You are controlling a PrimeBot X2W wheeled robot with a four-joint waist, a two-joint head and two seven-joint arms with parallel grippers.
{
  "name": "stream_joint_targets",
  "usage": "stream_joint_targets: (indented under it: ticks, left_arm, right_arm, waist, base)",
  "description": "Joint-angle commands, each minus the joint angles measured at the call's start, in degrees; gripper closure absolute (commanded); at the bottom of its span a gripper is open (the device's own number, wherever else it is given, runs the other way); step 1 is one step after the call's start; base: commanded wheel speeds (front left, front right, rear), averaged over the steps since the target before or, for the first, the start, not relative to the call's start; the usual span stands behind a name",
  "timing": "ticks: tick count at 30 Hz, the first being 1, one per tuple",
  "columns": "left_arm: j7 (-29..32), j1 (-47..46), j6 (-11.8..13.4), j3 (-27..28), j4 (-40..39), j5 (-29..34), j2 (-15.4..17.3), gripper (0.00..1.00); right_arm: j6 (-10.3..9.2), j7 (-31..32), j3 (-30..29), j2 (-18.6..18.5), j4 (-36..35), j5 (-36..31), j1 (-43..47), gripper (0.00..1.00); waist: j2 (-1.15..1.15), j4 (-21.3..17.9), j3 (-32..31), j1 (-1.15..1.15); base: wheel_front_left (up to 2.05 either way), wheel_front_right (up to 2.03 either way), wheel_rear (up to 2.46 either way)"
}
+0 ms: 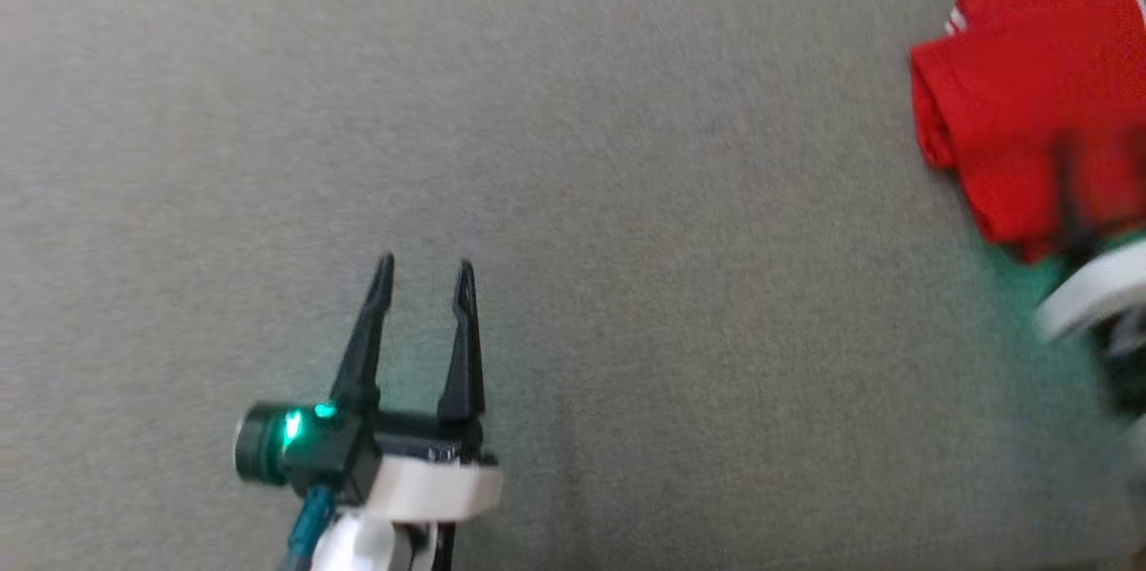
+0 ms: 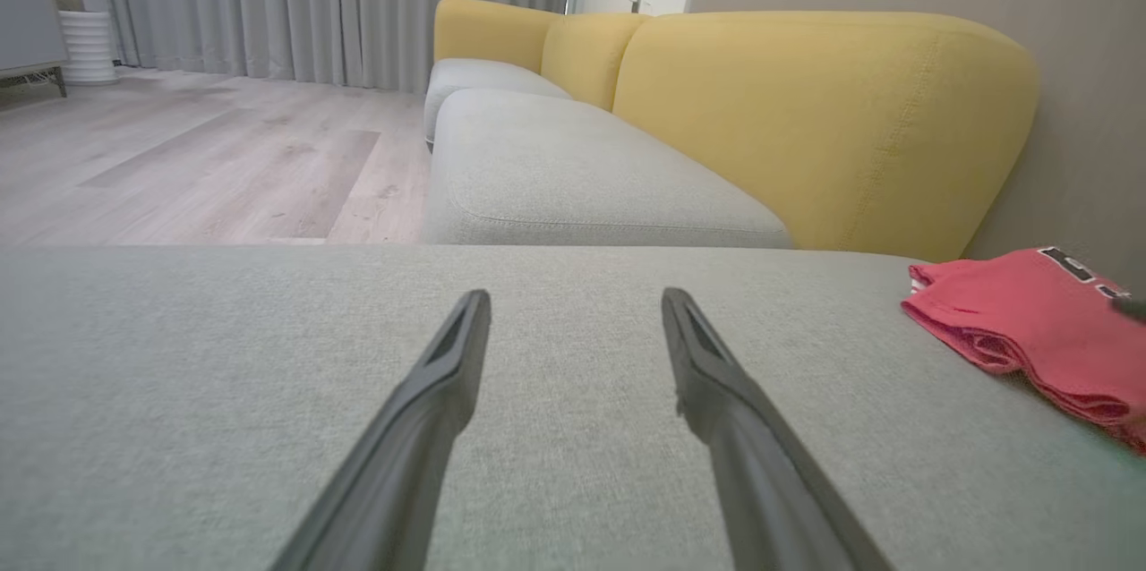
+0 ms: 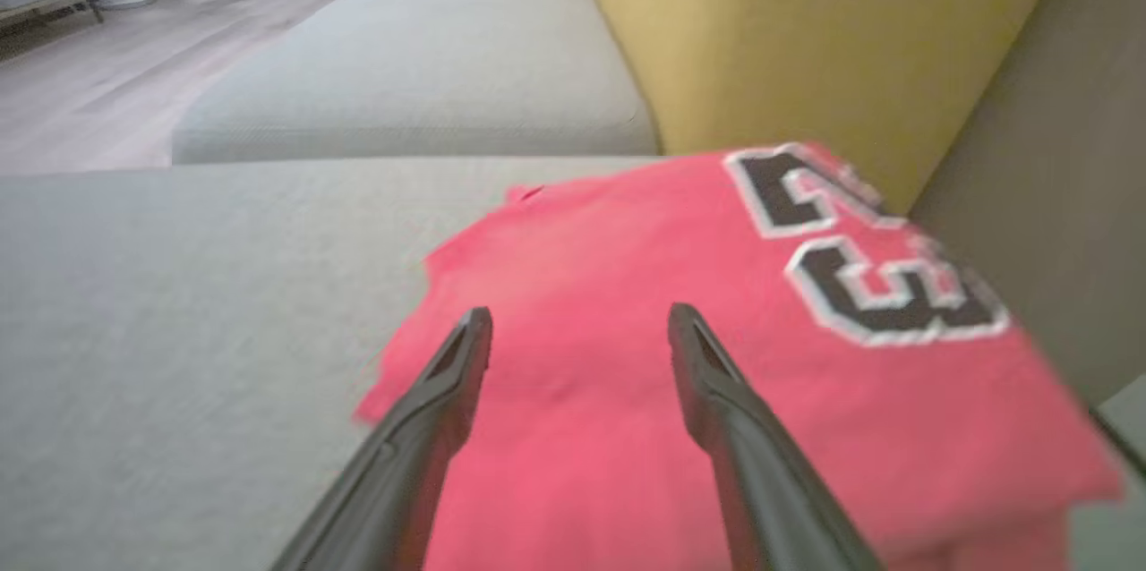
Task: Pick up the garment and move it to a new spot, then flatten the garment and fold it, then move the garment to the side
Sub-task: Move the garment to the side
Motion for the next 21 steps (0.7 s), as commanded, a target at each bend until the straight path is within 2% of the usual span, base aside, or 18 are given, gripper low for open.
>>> stream_joint_targets:
  ticks: [1, 4, 5, 7, 12, 17, 21]
  left_arm:
    - [-0.5, 1.6, -0.6, 1.5, -1.5, -0.5, -0.3, 0.0]
    - [-0.5, 3.6, -0.8, 2.1, -0.2, -1.2, -0.3, 0.0]
    - [-0.5, 4.8, -0.6, 2.6, 0.3, -1.3, -0.3, 0.0]
    - [-0.5, 6.2, -1.2, 3.1, 0.2, -1.7, -0.3, 0.0]
    - [-0.5, 10.2, -2.5, 5.3, -1.1, -0.7, -0.3, 0.0]
    - [-0.5, 14.1, -2.6, 8.1, -2.6, 0.5, -0.3, 0.0]
    - [-0.5, 16.5, -2.2, 10.1, -2.8, 0.9, -0.3, 0.0]
  right_arm:
    - [-0.04, -1.0, 1.7, 1.8, -1.9, -0.8, 3.9, 0.0]
    - [-0.04, -2.0, 4.3, 7.5, -3.2, -1.0, 8.3, 0.0]
    - [-0.04, -2.5, 5.9, 10.6, -4.0, -0.9, 11.3, 0.0]
    - [-0.04, -2.8, 6.7, 13.6, -5.7, -0.7, 14.1, 0.0]
    - [-0.04, -2.8, 1.8, 19.8, -18.1, -5.2, 22.5, 0.0]
    - [-0.04, -2.9, 0.1, 23.0, -29.6, -13.4, 31.0, 0.0]
    - [-0.04, -2.9, 1.0, 23.9, -31.8, -16.4, 34.9, 0.0]
  waist:
    - [0.0, 3.3, -4.8, 0.01]
    - [0.0, 4.9, -8.0, 0.01]
    - [0.0, 6.0, -10.1, 0.01]
    - [0.0, 6.8, -12.1, 0.01]
    - [0.0, 7.6, -16.3, 0.01]
    - [0.0, 7.1, -18.4, 0.01]
    - [0.0, 6.6, -19.5, 0.01]
  base:
    - [0.0, 0.0, 0.0]
    - [0.0, 0.0, 0.0]
    - [0.0, 0.0, 0.0]
    - [0.0, 0.0, 0.0]
    - [0.0, 0.0, 0.0]
    - [0.0, 0.0, 0.0]
    - [0.0, 0.0, 0.0]
